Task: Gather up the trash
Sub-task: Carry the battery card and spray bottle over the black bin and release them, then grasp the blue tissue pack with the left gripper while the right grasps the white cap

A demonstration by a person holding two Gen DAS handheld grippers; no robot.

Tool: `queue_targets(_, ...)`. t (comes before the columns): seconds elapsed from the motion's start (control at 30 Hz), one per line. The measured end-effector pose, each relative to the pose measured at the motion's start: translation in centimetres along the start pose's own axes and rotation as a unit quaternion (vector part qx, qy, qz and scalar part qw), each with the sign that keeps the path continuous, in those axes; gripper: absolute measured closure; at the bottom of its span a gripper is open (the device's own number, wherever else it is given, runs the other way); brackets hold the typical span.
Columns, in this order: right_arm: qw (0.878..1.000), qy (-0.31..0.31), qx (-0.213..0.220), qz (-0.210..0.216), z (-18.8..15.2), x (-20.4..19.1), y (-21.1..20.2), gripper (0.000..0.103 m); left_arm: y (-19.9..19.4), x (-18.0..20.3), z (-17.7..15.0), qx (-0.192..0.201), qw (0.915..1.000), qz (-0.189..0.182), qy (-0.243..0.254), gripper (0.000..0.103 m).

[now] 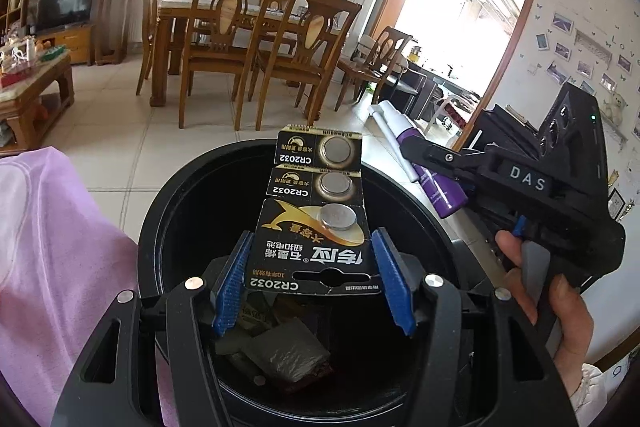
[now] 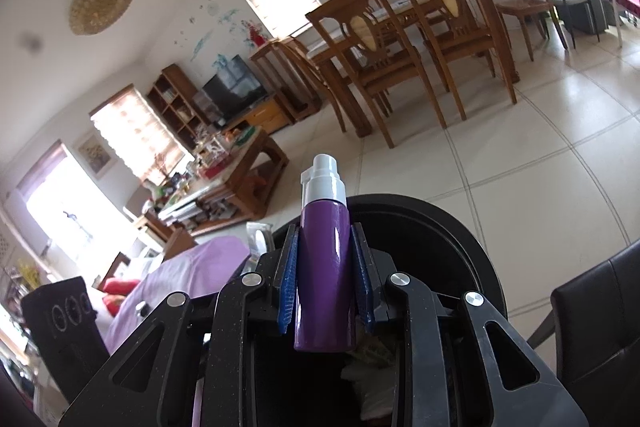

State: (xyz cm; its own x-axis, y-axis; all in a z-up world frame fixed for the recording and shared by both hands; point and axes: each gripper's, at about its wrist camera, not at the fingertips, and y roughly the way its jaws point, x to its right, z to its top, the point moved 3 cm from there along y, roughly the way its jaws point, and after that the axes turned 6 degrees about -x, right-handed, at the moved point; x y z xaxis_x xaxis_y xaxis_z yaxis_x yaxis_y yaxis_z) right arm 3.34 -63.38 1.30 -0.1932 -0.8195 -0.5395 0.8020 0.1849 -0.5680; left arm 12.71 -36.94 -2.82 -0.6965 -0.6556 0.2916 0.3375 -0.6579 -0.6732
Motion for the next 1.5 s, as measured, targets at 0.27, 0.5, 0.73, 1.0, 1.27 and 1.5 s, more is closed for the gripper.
queue_targets(0.27, 1.000, -0.005, -0.013, 0.006, -0.4, -0.9, 0.9, 0.073, 0.0, 0.9, 0.3, 0.003, 0.9998, 0.013, 0.013, 0.044)
queue_targets(0.5, 1.000, -0.013, -0.007, 0.012, 0.0, -2.6, 0.0, 0.044, -0.2, 2.1, 0.1, 0.012, 0.9974, 0.054, 0.046, 0.016)
queue_targets(0.73, 0.999, -0.025, -0.007, 0.018, -0.1, -4.4, -0.8, 0.005, -0.9, 3.4, -0.1, 0.038, 0.9913, 0.091, 0.088, 0.005)
queue_targets(1.0, 1.000, -0.007, -0.013, 0.016, -0.9, -4.8, -1.8, 0.005, -1.4, 3.2, 0.3, 0.038, 0.9898, 0.103, 0.092, 0.005)
queue_targets(1.27, 1.000, -0.012, 0.014, -0.021, -1.9, -5.0, -3.5, 0.005, -3.9, 2.9, -0.2, 0.039, 0.9869, 0.119, 0.102, 0.005)
queue_targets(1.5, 0.993, -0.111, -0.006, -0.046, -5.0, -9.5, -2.2, 0.005, -8.2, 0.2, -2.0, 0.037, 0.9865, 0.135, 0.085, 0.005)
